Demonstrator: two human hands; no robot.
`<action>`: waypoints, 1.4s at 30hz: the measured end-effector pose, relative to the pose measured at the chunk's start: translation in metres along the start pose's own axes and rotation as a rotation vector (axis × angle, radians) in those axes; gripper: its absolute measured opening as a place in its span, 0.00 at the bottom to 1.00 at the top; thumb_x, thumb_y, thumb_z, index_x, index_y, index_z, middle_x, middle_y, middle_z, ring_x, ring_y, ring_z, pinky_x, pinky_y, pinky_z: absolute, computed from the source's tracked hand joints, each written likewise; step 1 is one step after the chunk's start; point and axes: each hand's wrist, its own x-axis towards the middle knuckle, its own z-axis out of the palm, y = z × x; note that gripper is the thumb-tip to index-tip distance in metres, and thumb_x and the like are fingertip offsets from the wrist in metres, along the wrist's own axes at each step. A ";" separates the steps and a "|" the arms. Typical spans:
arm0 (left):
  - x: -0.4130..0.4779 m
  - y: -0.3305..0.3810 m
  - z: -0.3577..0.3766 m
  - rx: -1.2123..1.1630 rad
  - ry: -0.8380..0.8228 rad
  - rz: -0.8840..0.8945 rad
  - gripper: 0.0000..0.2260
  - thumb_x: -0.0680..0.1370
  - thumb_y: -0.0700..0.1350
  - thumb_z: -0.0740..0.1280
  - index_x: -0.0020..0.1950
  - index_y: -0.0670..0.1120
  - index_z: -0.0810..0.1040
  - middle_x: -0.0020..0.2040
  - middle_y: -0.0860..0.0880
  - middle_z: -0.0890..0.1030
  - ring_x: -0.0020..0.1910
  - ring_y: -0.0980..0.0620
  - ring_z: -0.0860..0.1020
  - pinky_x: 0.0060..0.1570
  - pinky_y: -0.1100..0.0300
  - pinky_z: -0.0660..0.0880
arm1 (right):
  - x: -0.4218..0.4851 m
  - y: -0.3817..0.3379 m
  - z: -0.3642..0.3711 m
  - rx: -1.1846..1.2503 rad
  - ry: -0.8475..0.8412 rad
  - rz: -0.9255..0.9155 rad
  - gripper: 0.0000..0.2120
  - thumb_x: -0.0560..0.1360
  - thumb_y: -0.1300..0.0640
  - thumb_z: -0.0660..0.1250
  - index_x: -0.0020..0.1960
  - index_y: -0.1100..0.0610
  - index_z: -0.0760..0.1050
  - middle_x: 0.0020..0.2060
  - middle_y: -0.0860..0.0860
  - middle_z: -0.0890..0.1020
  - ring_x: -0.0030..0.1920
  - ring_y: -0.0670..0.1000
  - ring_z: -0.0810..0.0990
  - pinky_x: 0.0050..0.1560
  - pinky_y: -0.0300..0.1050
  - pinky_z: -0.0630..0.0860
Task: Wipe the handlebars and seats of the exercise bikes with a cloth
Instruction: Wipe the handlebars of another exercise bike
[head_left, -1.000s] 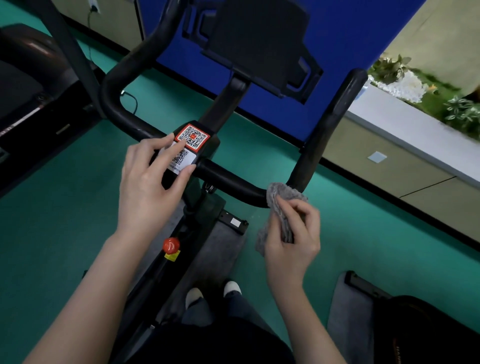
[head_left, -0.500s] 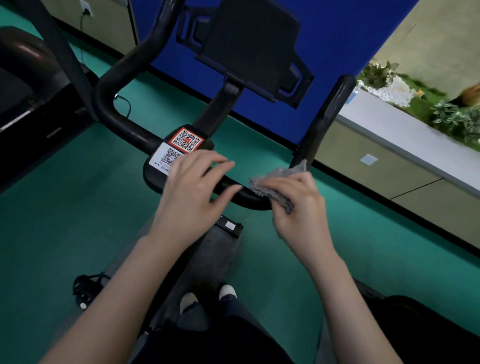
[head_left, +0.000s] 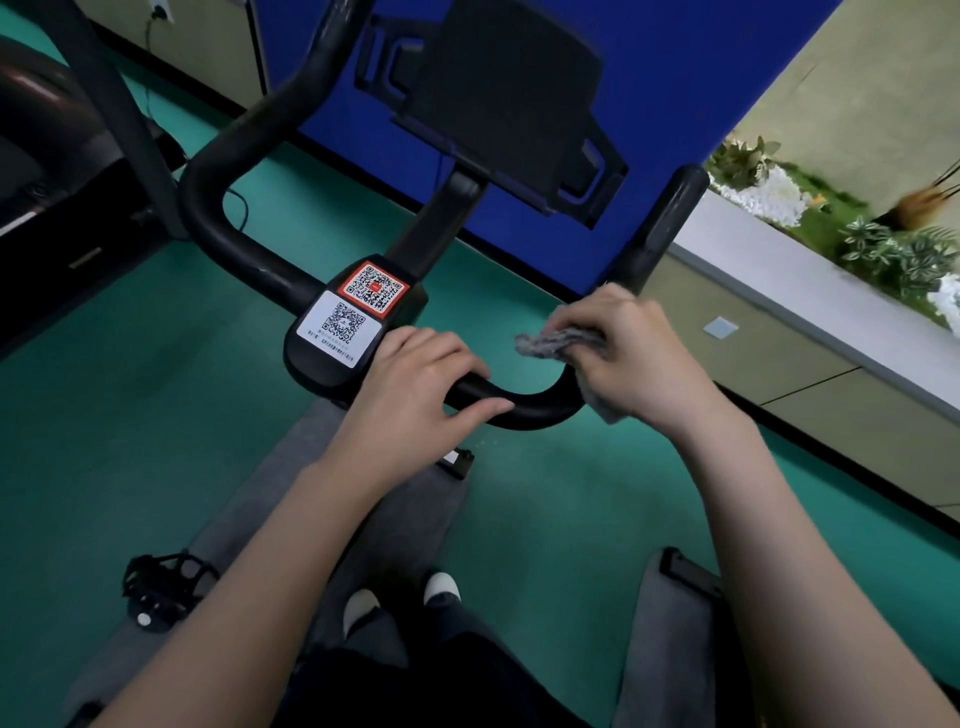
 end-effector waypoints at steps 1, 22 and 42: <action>0.000 0.000 0.000 0.004 0.000 0.005 0.18 0.72 0.62 0.64 0.47 0.49 0.81 0.43 0.55 0.78 0.46 0.52 0.76 0.58 0.63 0.58 | 0.000 -0.005 0.004 -0.020 -0.080 -0.046 0.14 0.70 0.68 0.63 0.49 0.55 0.81 0.41 0.48 0.78 0.49 0.51 0.73 0.49 0.34 0.65; 0.024 0.041 0.019 0.076 -0.157 0.067 0.18 0.76 0.61 0.60 0.53 0.49 0.79 0.44 0.52 0.80 0.46 0.49 0.79 0.47 0.56 0.70 | -0.068 0.001 0.097 0.343 0.903 0.194 0.11 0.71 0.75 0.63 0.50 0.68 0.79 0.47 0.55 0.81 0.50 0.53 0.77 0.56 0.43 0.72; 0.035 0.061 0.046 0.067 -0.069 -0.162 0.17 0.73 0.60 0.63 0.60 0.59 0.74 0.49 0.60 0.80 0.44 0.54 0.81 0.37 0.59 0.72 | -0.021 0.058 0.059 0.318 0.722 0.041 0.17 0.66 0.78 0.62 0.49 0.66 0.81 0.46 0.56 0.83 0.50 0.54 0.74 0.57 0.37 0.70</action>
